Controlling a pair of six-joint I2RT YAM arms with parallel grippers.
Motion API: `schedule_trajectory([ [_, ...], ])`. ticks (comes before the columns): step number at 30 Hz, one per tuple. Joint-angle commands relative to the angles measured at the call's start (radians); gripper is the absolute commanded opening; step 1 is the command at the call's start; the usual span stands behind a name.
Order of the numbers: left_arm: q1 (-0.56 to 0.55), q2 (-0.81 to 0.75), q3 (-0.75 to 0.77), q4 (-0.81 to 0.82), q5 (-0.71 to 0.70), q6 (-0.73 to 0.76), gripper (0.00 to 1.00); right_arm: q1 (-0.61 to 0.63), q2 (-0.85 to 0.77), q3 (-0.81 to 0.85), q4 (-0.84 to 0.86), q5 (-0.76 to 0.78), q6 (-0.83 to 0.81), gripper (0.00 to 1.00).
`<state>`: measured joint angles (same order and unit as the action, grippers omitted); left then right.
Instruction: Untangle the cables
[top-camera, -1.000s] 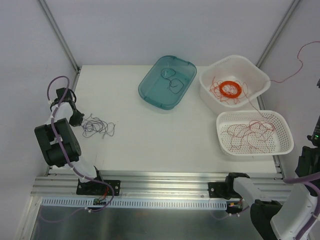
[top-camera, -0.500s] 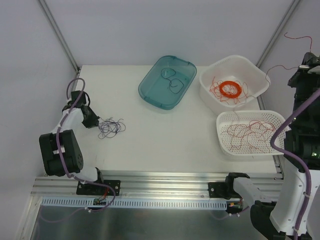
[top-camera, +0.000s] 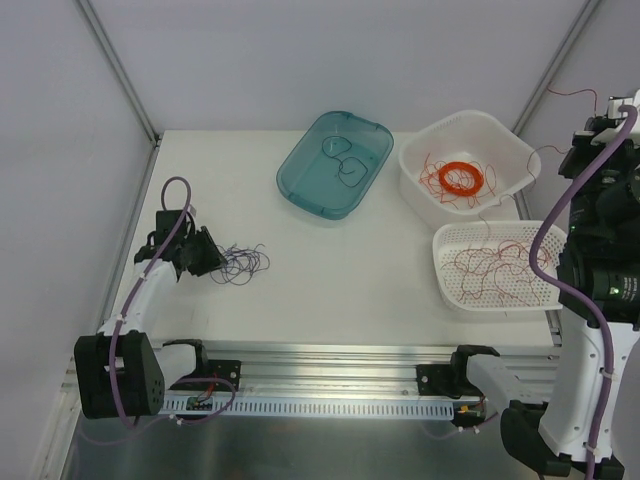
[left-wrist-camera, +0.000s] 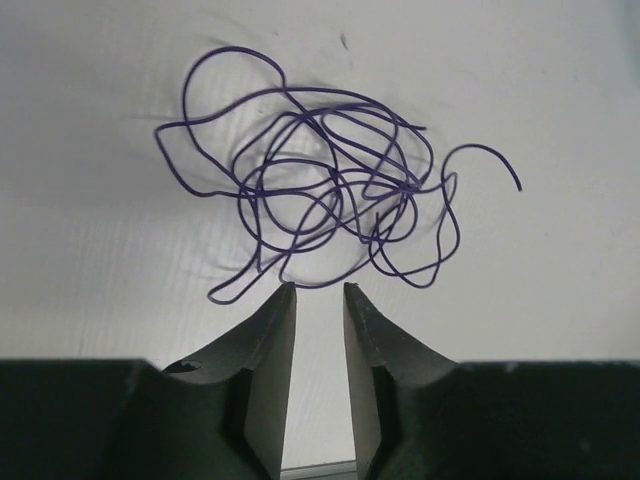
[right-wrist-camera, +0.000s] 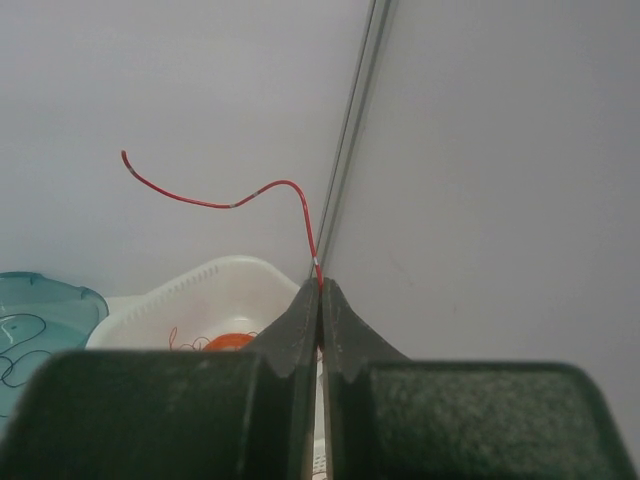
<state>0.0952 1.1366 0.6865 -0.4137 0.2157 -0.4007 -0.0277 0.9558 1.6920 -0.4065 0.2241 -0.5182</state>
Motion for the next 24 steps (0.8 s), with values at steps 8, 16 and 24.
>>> schedule_trajectory([
  [8, -0.025, -0.032, -0.039, 0.082, 0.102, 0.059, 0.66, -0.006, -0.003, 0.032, -0.006, 0.066, -0.034, 0.01],
  [16, -0.028, -0.041, -0.050, 0.098, 0.114, 0.059, 0.86, -0.049, -0.063, -0.308, 0.070, 0.150, 0.007, 0.01],
  [24, -0.031, -0.046, -0.051, 0.099, 0.102, 0.059, 0.87, -0.100, -0.107, -0.607, 0.095, 0.112, 0.264, 0.01],
])
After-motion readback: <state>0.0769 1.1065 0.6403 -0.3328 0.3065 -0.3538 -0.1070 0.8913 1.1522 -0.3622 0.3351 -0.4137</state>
